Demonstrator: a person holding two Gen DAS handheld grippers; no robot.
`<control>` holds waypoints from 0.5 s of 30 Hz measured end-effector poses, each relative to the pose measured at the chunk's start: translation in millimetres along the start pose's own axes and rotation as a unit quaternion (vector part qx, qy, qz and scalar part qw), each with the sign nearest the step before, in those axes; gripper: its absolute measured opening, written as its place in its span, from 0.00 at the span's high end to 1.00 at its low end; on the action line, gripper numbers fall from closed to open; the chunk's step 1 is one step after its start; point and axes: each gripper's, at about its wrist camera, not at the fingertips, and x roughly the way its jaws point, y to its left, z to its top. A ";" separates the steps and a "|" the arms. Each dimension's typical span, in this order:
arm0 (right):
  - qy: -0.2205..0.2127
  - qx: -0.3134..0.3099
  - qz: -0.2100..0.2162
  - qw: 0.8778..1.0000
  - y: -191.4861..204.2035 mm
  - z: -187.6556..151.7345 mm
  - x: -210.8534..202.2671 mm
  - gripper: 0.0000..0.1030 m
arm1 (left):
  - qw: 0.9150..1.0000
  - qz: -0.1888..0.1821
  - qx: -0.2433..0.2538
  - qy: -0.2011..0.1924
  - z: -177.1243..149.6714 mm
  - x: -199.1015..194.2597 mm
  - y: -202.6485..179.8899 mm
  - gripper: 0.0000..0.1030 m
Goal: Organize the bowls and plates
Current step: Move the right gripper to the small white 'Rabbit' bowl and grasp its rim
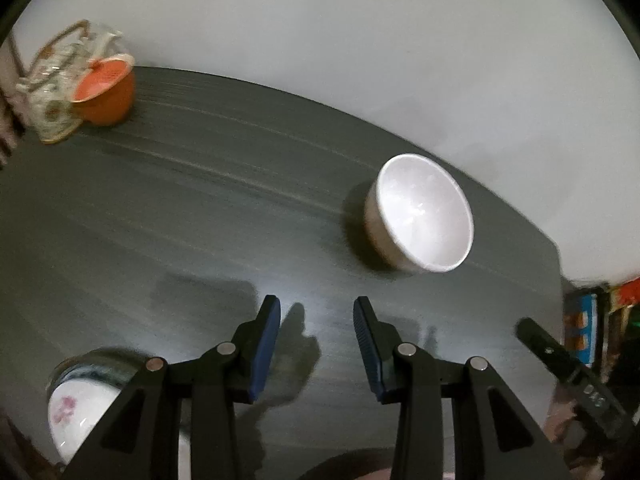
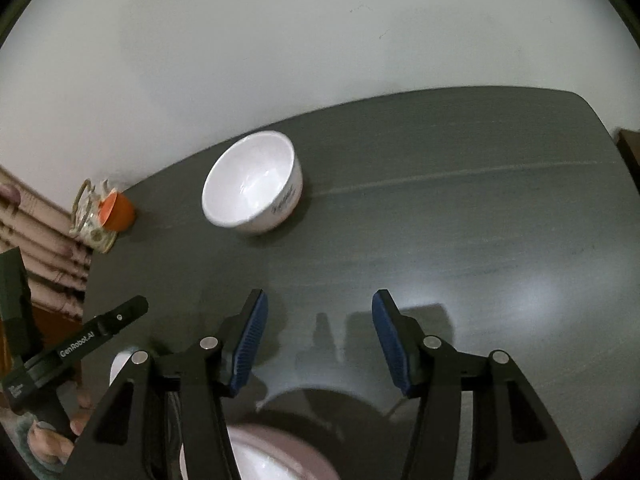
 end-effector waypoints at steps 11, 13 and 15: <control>0.018 -0.007 0.016 1.000 14.2 60.7 49.5 0.50 | 0.997 -0.063 -0.035 0.023 49.4 38.8 -13.9 0.62; 0.022 -0.003 0.012 1.000 15.1 67.2 58.8 0.51 | 0.998 -0.056 -0.028 0.020 57.6 45.8 -18.9 0.63; 0.025 0.001 0.013 1.000 15.0 72.7 66.8 0.51 | 0.998 -0.051 -0.024 0.025 61.7 55.7 -23.3 0.63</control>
